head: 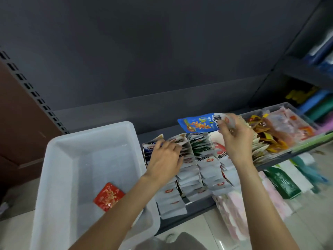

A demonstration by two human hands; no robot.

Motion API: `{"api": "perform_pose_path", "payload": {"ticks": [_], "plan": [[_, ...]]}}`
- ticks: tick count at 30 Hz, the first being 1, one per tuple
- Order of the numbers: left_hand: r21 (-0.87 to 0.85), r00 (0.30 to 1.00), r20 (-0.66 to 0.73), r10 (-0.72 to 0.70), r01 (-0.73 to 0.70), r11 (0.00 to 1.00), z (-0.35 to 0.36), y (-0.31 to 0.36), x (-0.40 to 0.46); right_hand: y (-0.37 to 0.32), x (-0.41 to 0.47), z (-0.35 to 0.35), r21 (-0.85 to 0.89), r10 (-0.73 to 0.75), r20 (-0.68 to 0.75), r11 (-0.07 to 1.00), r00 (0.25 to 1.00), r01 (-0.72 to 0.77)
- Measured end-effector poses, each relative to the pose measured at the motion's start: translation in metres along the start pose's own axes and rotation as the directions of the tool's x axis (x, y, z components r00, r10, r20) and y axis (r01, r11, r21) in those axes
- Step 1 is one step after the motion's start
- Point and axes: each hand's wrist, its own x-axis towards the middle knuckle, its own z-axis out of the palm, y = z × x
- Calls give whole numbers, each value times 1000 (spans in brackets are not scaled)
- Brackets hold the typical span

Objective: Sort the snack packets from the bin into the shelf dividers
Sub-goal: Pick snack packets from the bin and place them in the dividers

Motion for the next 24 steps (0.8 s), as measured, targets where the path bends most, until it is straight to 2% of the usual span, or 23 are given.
{"api": "perform_pose_path", "payload": {"ticks": [3,8,12,14,16,18,21,24], "plan": [[6,1000,-27,5,-5,1000,3,3,-6,0,11,8,-101,-183,136,975,974,198],[-25,1000,0,-10,10,1000,4,2,-3,-9,17,34,-246,-353,378,853,856,460],[-66,999,28,-26,28,997,6,1,-2,-25,22,45,-264,-459,439,756,773,599],[-75,999,31,-25,27,997,8,0,-3,-29,28,41,-233,-471,401,777,786,585],[-81,1000,5,-18,19,997,9,-2,-3,-30,33,37,-190,-442,333,834,833,519],[-123,995,-93,-22,10,992,6,-5,-3,-28,38,36,-144,-383,294,888,876,437],[-255,965,-215,-153,96,962,-8,-15,-6,-26,39,41,-119,-334,321,914,886,387],[-218,939,-178,-296,255,942,-19,-31,-16,-28,35,47,-127,-351,347,901,870,415]]}}
